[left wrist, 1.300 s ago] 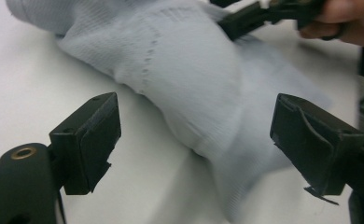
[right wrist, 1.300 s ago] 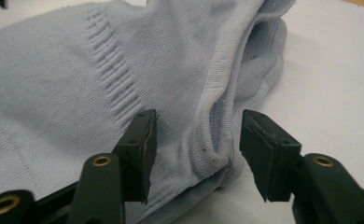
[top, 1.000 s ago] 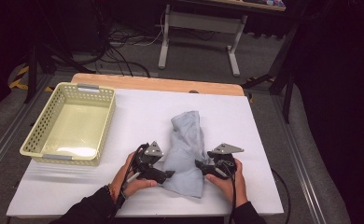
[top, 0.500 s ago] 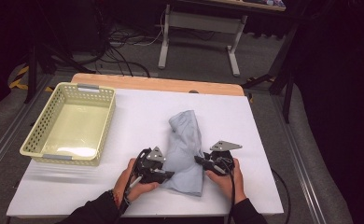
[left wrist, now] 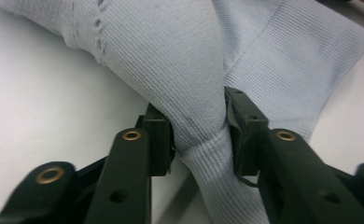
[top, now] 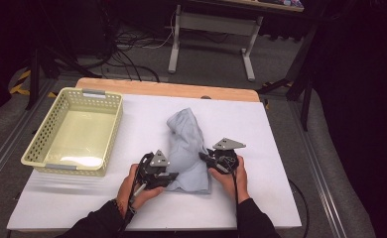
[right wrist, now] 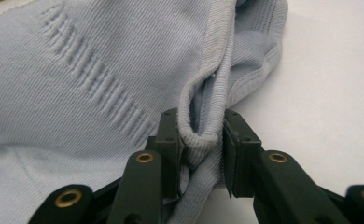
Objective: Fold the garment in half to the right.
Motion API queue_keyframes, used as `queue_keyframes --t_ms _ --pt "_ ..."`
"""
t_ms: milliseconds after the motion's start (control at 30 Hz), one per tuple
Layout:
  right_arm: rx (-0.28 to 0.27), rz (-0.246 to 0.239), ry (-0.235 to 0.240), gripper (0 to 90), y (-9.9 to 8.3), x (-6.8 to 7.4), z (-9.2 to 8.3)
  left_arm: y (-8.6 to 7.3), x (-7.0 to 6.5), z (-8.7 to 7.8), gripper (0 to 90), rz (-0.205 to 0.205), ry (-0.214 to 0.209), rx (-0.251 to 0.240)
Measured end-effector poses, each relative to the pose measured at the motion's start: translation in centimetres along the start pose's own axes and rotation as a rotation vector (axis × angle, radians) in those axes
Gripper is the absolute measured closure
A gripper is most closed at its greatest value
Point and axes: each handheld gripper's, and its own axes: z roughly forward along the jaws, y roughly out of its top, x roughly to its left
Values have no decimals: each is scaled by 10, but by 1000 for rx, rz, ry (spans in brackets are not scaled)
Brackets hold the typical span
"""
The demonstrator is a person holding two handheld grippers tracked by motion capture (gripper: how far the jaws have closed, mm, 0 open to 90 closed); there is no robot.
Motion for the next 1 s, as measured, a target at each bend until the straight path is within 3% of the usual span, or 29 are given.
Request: queue_keyframes --t_ms 133,233,300,367,467,567,733,833,1000 --pt "-13 18 -16 606 -1 -2 -7 -2 1 -2 630 4 -10 -5" --pt "-20 33 -60 630 -3 -8 -17 -3 -3 -6 616 45 -2 6" --pt "-20 66 -41 658 -8 -15 -23 -4 -8 -11 615 89 10 16" --pt "-15 83 -25 703 -11 -18 -27 -7 -11 -14 606 92 0 32" --pt "2 33 -22 813 -13 -13 -31 -10 -14 -19 602 99 -17 46" --pt "45 -17 -52 900 -15 -9 -31 -13 -22 -24 577 114 -35 69" --pt "69 -33 -43 893 -18 -6 -29 -21 -32 -29 564 155 -16 95" --pt "27 -26 -54 863 -13 -5 -36 -22 -32 -36 569 145 -11 75" --pt "-88 -6 -69 876 -1 -2 -56 -26 -32 -45 646 153 -13 43"
